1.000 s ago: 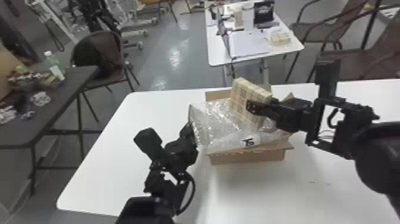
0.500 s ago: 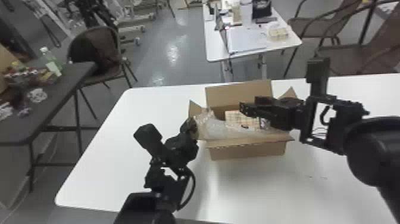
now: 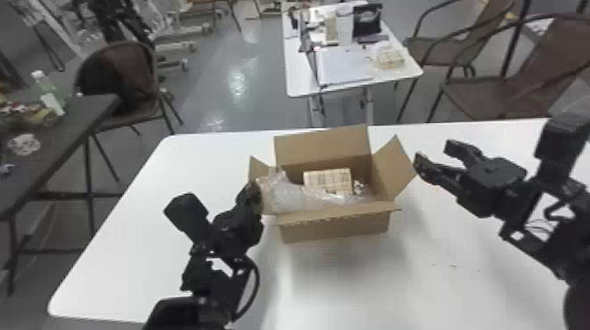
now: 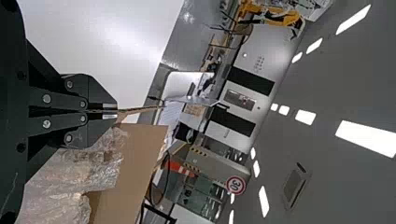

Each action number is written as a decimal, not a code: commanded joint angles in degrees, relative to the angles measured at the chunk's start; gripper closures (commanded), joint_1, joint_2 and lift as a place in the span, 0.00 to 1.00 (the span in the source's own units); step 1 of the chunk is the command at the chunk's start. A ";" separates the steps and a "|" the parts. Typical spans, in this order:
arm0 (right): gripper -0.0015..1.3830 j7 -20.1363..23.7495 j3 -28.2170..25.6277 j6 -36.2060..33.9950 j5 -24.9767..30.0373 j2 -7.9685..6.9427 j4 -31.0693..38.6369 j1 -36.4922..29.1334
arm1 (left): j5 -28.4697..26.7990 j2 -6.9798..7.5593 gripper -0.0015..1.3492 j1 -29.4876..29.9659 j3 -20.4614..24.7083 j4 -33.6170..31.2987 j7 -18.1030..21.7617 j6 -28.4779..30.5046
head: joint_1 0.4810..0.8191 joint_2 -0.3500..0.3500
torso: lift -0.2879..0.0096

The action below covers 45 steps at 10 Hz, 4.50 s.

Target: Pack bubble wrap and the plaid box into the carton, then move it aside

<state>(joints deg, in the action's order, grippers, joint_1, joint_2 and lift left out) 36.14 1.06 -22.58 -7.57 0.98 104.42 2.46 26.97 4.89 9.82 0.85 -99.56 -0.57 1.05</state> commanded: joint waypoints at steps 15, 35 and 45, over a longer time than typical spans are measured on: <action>0.38 -1.60 -19.16 18.62 -1.30 -1.03 -1.59 -22.59 | -13.70 -3.57 0.90 3.19 10.23 5.51 -45.48 -22.06 | 0.63 0.85 | 0.51; 0.38 -6.88 -15.91 34.71 10.39 -1.03 1.84 -36.39 | -26.26 6.27 0.11 31.23 -4.71 -11.36 -19.20 -20.12 | 0.63 0.53 | 0.51; 0.37 -9.95 -13.80 35.85 11.09 -1.03 1.67 -37.44 | -24.68 4.16 0.11 30.52 -2.25 -11.27 -11.47 -17.84 | 0.63 0.55 | 0.51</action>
<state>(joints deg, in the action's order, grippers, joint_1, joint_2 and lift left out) 26.16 -12.74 13.27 3.42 0.00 106.02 -34.97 2.24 9.05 40.40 -1.41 -110.81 -12.10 -16.90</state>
